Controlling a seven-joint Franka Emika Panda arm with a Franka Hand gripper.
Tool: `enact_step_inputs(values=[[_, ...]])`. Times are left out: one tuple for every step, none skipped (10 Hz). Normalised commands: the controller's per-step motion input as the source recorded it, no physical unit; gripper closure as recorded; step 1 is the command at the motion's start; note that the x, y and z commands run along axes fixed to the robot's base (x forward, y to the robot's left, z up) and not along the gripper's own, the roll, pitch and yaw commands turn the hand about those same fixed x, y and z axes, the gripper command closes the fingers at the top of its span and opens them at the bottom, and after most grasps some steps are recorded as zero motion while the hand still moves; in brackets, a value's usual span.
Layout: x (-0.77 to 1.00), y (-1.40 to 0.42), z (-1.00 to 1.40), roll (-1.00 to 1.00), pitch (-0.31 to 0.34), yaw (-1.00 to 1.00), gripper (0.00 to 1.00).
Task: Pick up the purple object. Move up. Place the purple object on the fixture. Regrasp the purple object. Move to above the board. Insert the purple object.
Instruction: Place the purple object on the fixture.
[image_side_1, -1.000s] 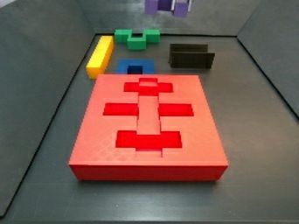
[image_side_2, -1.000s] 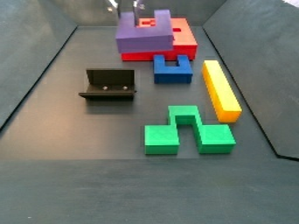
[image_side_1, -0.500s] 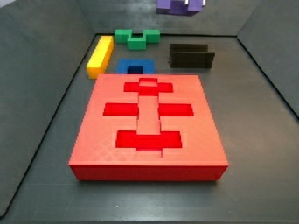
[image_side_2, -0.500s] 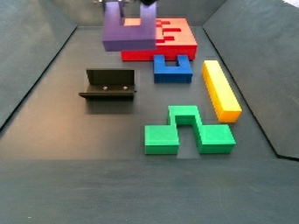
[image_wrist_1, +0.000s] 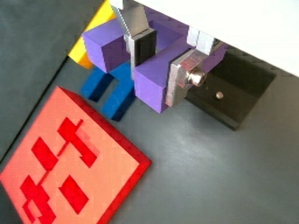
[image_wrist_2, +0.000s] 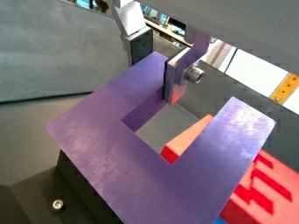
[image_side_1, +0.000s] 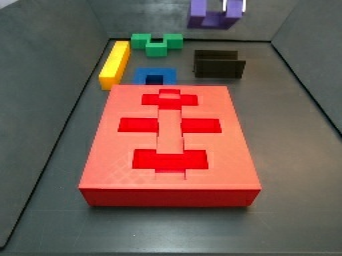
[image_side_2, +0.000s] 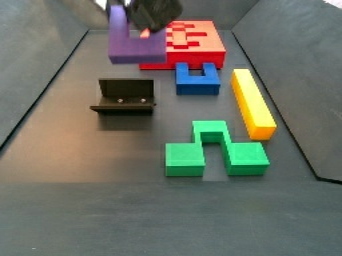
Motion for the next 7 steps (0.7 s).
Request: enact_step_inputs(values=[[0.98,0.0,-0.59,0.07,-0.08,-0.18,1.0],[0.97,0.0,-0.38,0.0,-0.131,-0.19,1.0],[0.92,0.02,0.0,-0.05,-0.326,-0.25,1.0],[0.88,0.04,0.0,-0.07,-0.449,-0.25,1.0],[0.91,0.05,-0.04,0.0,-0.391,-0.15,1.0],[0.71,0.07,-0.48,-0.14,0.023,0.01,1.0],[0.42,0.12,-0.62,-0.14,0.229,0.16,1.0]])
